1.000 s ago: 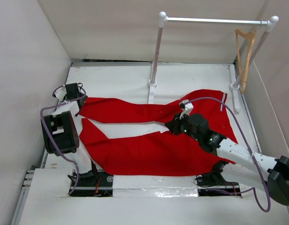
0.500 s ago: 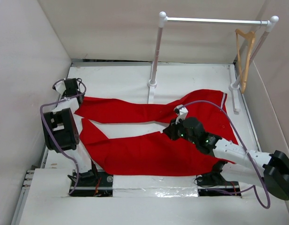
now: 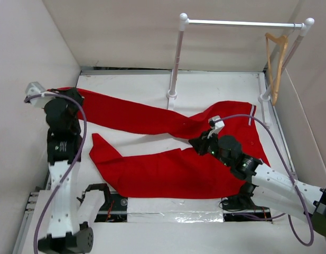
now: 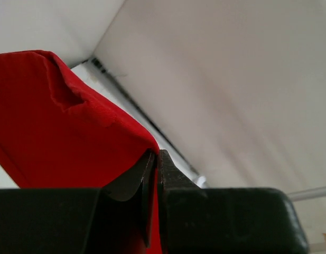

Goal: Place the trousers on the hanger
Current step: Flatten out the trousers at the center of the board.

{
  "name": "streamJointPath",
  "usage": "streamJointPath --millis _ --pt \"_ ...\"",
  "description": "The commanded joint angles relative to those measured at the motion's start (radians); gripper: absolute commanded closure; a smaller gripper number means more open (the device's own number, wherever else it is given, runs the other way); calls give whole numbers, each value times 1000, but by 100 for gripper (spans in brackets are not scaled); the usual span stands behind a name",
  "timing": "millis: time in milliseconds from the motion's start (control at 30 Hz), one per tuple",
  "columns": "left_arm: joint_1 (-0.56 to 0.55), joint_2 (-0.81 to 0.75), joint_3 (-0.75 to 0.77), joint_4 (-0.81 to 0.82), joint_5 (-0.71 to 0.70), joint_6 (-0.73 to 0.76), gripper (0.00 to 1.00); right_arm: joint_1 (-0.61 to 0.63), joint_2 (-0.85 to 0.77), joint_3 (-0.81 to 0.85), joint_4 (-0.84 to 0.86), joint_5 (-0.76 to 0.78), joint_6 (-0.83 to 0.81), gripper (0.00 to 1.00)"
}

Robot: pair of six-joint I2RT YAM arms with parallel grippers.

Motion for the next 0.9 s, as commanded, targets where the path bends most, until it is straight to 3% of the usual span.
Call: streamJointPath --millis 0,167,333,400,567,733,800,867 --pt "6 -71 82 -93 37 -18 100 -2 -39 8 9 66 6 86" --pt "6 -32 207 -139 38 1 100 -21 -47 21 9 89 18 85" --pt "36 106 174 -39 15 -9 100 -83 8 56 -1 86 7 82" --pt "78 213 188 6 15 -15 100 -97 19 62 -5 79 4 82" --pt "133 564 425 -33 -60 6 100 -117 17 44 -3 97 6 81" --pt "203 769 537 -47 -130 8 100 -175 13 39 -30 108 3 82" --pt "203 844 559 -47 -143 29 95 -195 10 36 -32 97 6 82" --pt "203 904 580 -34 -161 63 75 -195 13 34 -28 97 7 82"
